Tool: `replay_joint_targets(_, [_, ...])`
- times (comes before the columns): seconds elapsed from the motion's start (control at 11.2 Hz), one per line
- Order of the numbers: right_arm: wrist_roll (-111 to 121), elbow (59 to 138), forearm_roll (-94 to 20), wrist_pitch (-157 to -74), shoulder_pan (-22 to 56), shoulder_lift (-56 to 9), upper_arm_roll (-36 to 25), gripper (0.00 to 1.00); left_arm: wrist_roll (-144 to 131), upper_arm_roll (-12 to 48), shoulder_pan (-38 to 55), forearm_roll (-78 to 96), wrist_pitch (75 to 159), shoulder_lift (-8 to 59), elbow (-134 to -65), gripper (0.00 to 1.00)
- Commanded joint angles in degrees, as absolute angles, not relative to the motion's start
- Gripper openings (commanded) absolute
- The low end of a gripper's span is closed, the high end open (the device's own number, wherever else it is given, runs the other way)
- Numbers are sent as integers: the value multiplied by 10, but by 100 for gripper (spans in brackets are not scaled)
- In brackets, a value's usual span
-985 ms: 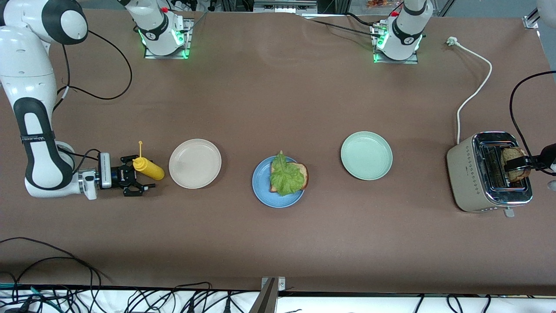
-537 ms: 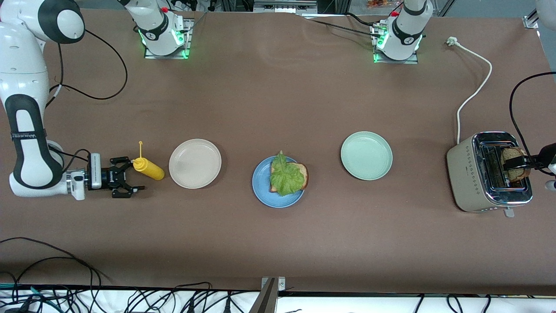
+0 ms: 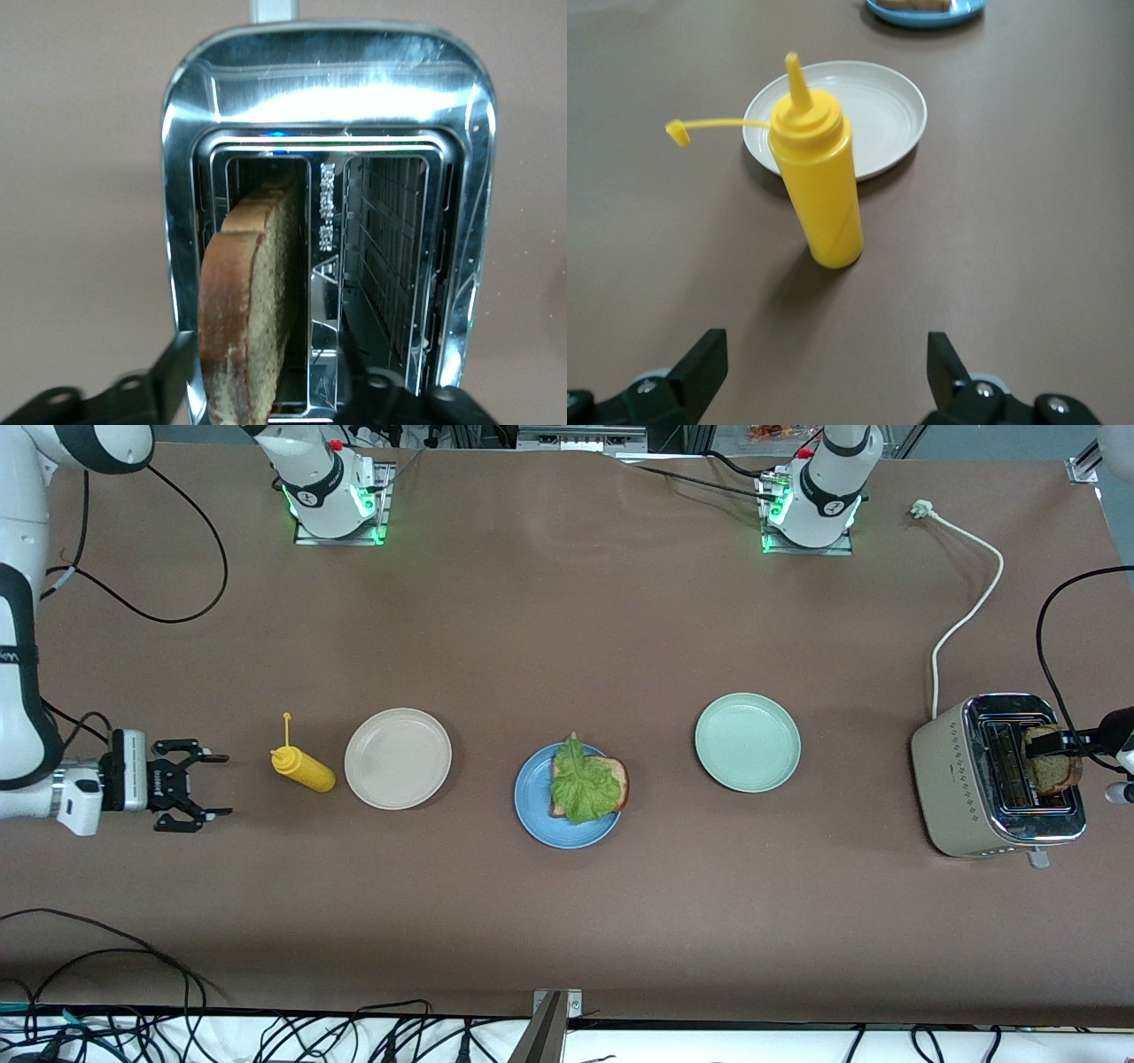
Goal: Make sandwich in blue plate with both arms
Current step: 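Open the right gripper and withdraw while the left gripper grasps the toast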
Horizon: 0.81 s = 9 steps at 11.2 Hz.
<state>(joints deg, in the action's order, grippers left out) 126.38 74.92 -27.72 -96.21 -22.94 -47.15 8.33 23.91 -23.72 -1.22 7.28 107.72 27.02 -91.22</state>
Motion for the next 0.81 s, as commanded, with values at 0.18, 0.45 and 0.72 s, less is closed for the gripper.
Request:
replay_joint_targets(0.18, [957, 772, -143, -958, -229, -368, 132, 100, 244, -245, 1, 62, 1060, 265, -899, 0])
replay_joint_targets(0.45, [746, 773, -85, -941, -229, -325, 150, 100, 238, -247, 4, 63, 1060, 265, -882, 0])
replay_joint_targets(0.72, [578, 788, -55, -936, -229, -281, 170, 100, 237, -246, 11, 64, 1061, 264, -846, 0])
